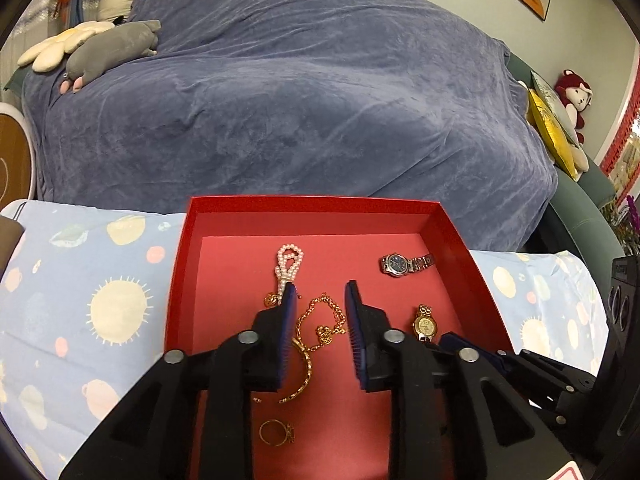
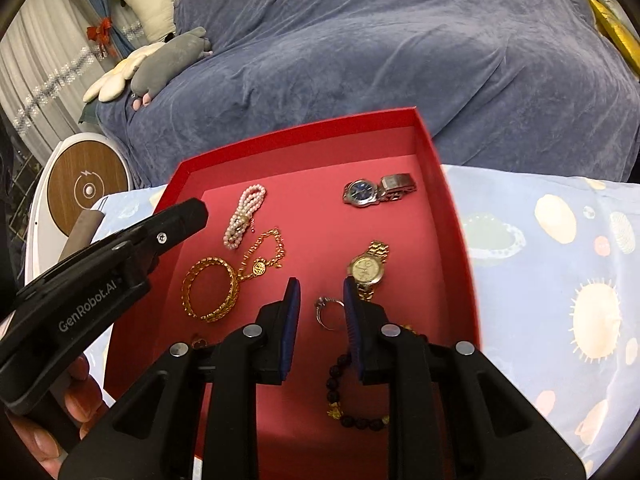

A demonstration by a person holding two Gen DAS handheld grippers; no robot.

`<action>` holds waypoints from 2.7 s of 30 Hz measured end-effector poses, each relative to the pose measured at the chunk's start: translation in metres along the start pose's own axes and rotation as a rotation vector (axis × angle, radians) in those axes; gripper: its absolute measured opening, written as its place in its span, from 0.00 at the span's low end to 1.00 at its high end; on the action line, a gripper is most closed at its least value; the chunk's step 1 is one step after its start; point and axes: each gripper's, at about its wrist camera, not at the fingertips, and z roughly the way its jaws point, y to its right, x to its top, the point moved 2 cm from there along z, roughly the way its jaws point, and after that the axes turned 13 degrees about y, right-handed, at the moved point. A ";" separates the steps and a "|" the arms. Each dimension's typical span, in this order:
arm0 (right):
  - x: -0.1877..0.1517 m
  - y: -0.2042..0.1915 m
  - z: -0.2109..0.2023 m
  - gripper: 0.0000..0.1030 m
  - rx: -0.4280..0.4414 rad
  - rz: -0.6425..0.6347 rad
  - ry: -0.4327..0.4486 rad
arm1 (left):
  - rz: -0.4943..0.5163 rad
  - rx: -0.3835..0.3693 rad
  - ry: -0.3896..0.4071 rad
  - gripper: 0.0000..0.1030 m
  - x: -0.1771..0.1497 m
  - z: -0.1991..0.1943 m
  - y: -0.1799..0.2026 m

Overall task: Organize jewelry
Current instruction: 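Open both tools in the red box and withdraw toward the hoop earrings, then grasp one gold hoop earring with the right tool while the left tool grasps the other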

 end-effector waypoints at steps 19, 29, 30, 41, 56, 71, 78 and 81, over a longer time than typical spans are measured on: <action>-0.095 -0.034 -0.152 0.34 0.059 -0.054 0.015 | 0.007 0.086 -0.041 0.52 -0.075 -0.153 -0.039; -0.135 -0.067 -0.112 0.34 0.057 -0.121 -0.054 | -0.050 0.144 -0.152 0.52 -0.130 -0.153 -0.069; -0.136 -0.068 -0.108 0.34 0.057 -0.121 -0.058 | -0.048 0.152 -0.153 0.52 -0.132 -0.153 -0.072; -0.143 -0.093 -0.071 0.28 0.029 -0.249 -0.067 | -0.046 0.140 -0.191 0.52 -0.138 -0.143 -0.075; -0.137 -0.066 -0.096 0.16 0.003 -0.196 -0.057 | -0.020 0.118 -0.192 0.52 -0.138 -0.131 -0.058; -0.132 -0.055 -0.112 0.16 0.017 -0.150 -0.053 | 0.083 0.118 -0.163 0.33 -0.142 -0.109 -0.027; -0.131 -0.053 -0.113 0.16 0.014 -0.144 -0.054 | 0.083 0.114 -0.163 0.14 -0.140 -0.107 -0.026; -0.131 -0.053 -0.113 0.16 0.017 -0.144 -0.050 | 0.081 0.109 -0.165 0.14 -0.140 -0.108 -0.025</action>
